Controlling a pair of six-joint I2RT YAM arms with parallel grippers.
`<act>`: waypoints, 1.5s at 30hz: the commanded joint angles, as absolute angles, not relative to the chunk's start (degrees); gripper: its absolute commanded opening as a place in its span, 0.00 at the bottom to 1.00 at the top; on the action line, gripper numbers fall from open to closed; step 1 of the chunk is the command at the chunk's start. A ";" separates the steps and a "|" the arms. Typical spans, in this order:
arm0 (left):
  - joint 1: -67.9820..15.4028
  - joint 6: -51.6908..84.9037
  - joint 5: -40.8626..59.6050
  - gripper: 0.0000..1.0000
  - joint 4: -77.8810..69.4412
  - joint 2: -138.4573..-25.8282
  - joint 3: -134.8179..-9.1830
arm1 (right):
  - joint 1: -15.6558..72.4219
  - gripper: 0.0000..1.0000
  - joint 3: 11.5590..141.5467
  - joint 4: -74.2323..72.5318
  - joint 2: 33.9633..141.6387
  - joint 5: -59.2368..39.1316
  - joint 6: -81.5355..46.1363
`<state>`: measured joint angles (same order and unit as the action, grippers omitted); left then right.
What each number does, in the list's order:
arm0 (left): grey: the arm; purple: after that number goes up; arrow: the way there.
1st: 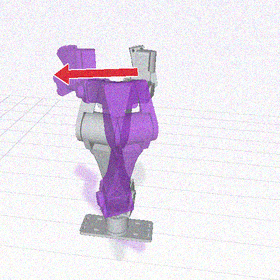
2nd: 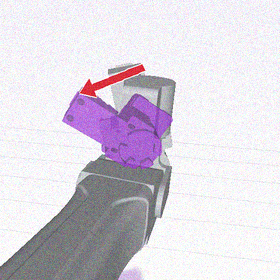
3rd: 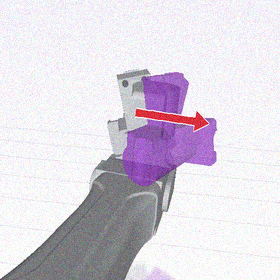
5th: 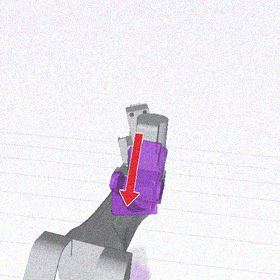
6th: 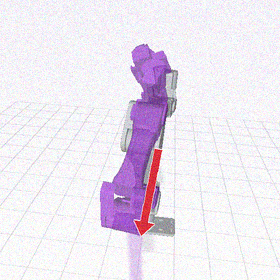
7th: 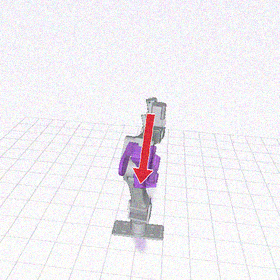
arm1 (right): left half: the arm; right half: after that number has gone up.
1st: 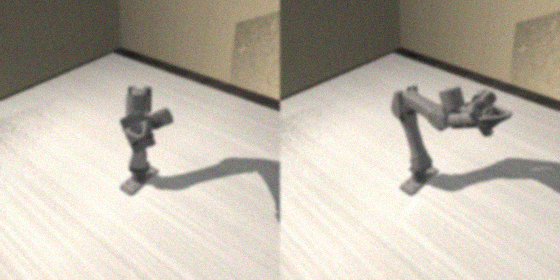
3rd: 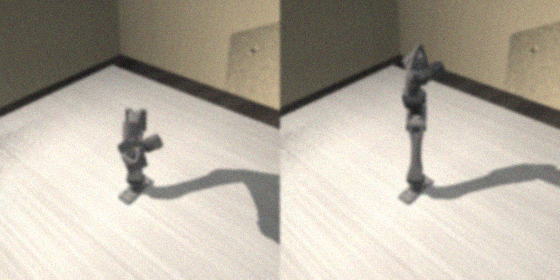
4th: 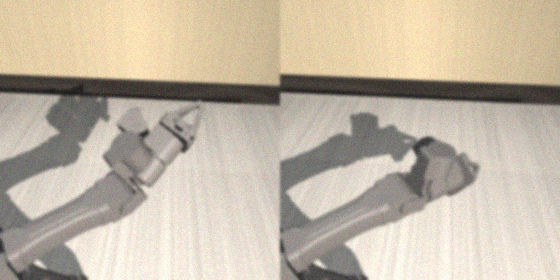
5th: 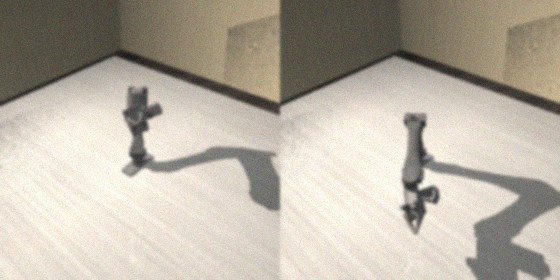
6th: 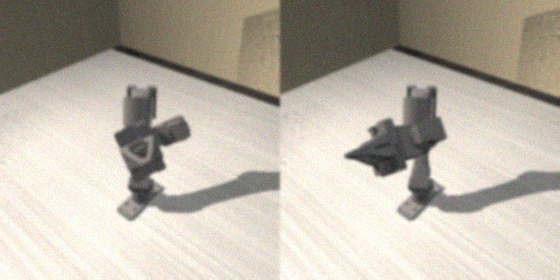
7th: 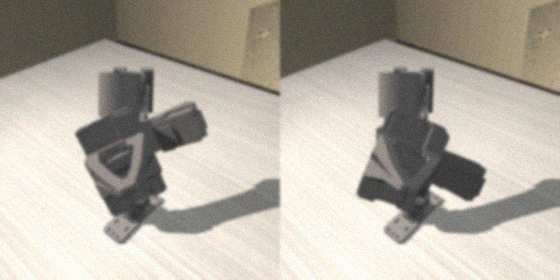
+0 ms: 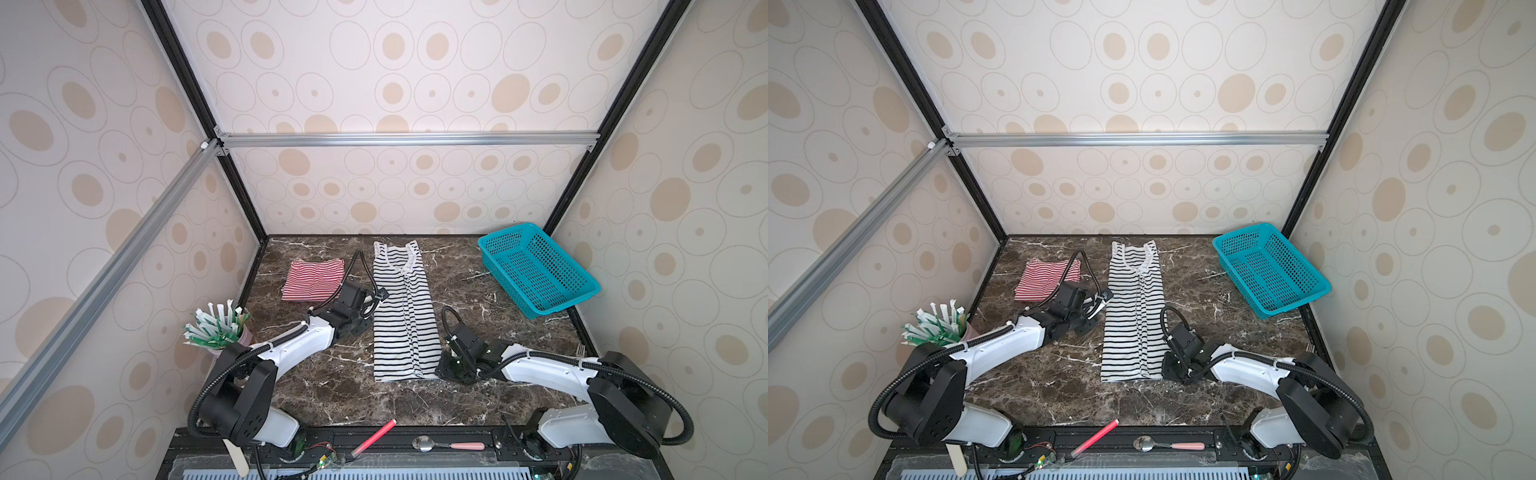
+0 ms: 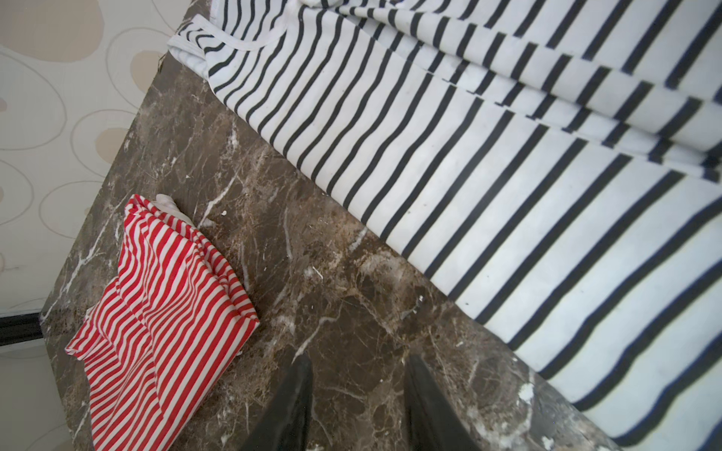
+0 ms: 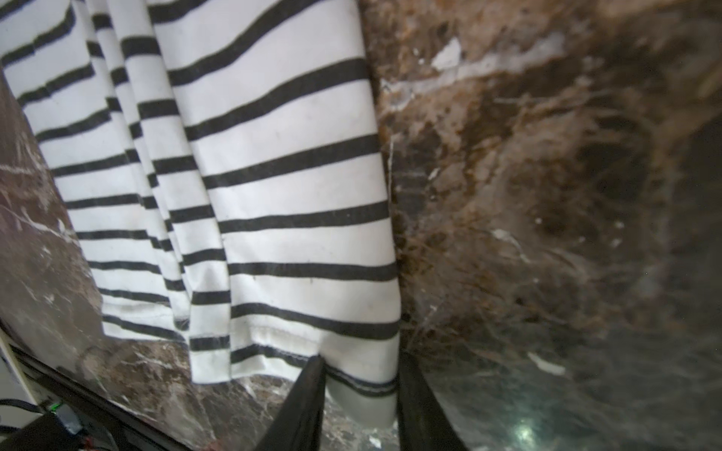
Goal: Fold and stack the tank tops
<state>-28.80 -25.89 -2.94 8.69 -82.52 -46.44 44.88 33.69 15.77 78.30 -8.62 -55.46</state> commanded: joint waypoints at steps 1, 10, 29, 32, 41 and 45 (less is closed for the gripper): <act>-29.26 -26.55 0.25 0.39 9.70 -79.81 -44.42 | 44.82 0.21 32.15 16.94 79.44 -9.23 -56.48; -35.21 -29.78 11.97 0.46 15.49 -70.21 -36.71 | 44.93 0.00 36.25 17.45 78.40 -12.04 -54.12; -41.23 -28.74 18.89 0.59 14.95 -70.00 -32.78 | 42.86 0.00 50.77 23.55 80.26 -10.06 -48.35; -41.81 -28.74 19.20 0.59 14.82 -69.78 -32.67 | 41.31 0.00 51.17 22.59 81.16 -10.35 -48.07; -43.21 -28.85 18.39 0.59 13.86 -71.73 -32.96 | 37.38 0.00 50.45 19.27 83.84 -13.17 -47.61; -43.48 -29.15 17.26 0.58 13.25 -73.76 -33.30 | 36.96 0.00 50.14 18.77 84.44 -13.53 -47.56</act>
<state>-42.78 -28.69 17.72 13.87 -72.60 -32.49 37.28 50.13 19.77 83.74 -12.93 -48.10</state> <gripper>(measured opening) 0.581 0.040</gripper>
